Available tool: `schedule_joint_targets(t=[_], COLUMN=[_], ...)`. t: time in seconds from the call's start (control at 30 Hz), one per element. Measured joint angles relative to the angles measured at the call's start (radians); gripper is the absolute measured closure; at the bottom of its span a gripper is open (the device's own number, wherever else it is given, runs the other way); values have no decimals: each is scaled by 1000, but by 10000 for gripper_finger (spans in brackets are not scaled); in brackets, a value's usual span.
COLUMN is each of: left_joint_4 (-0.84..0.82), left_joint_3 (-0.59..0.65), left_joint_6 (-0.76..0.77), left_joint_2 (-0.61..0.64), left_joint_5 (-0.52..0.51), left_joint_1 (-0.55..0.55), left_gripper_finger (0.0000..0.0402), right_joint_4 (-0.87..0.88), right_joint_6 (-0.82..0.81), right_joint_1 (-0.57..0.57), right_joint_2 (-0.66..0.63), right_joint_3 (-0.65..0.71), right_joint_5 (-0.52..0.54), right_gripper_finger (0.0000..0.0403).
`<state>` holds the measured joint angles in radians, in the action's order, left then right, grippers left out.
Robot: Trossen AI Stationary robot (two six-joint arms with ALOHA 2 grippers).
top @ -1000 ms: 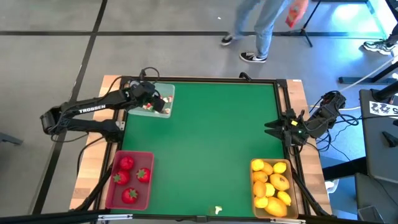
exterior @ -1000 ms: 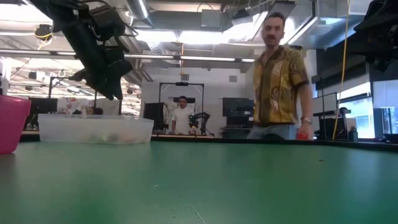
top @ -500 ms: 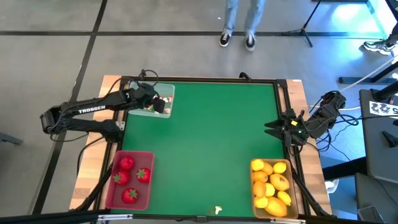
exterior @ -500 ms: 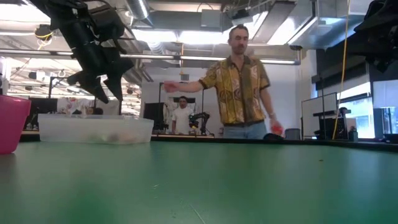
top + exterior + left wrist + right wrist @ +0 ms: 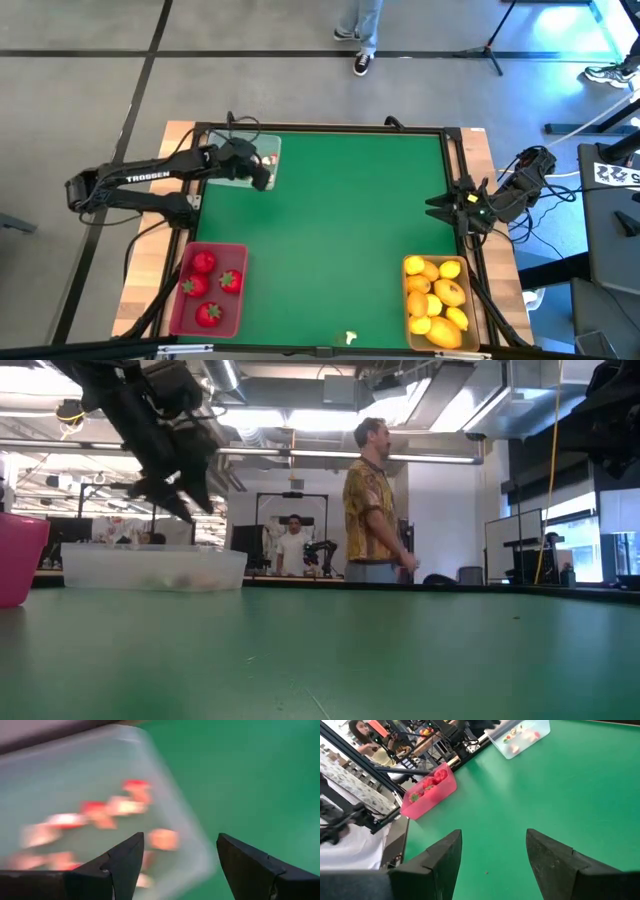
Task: Sort produce into baskets
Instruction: Put the green mushroom into the white bin
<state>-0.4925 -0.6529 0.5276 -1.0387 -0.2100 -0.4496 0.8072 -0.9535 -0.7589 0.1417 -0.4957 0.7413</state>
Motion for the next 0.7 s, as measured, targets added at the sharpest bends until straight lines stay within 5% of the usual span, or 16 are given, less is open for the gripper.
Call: schedule_joint_targets(t=[0.23, 0.47, 0.7], left_joint_4=[213, 529, 677], left_joint_3=[0, 0, 0], left_joint_6=[21, 50, 46], left_joint_2=[0, -12, -84], left_joint_5=[210, 156, 29], left_joint_1=[228, 490, 663], left_gripper_finger=[155, 155, 155], right_joint_4=[13, 12, 12], right_joint_6=[11, 16, 16], right_joint_1=[0, 0, 0], right_joint_2=[0, 0, 0], right_joint_3=[0, 0, 0], right_joint_5=[-1, 2, 9], right_gripper_finger=[182, 182, 182])
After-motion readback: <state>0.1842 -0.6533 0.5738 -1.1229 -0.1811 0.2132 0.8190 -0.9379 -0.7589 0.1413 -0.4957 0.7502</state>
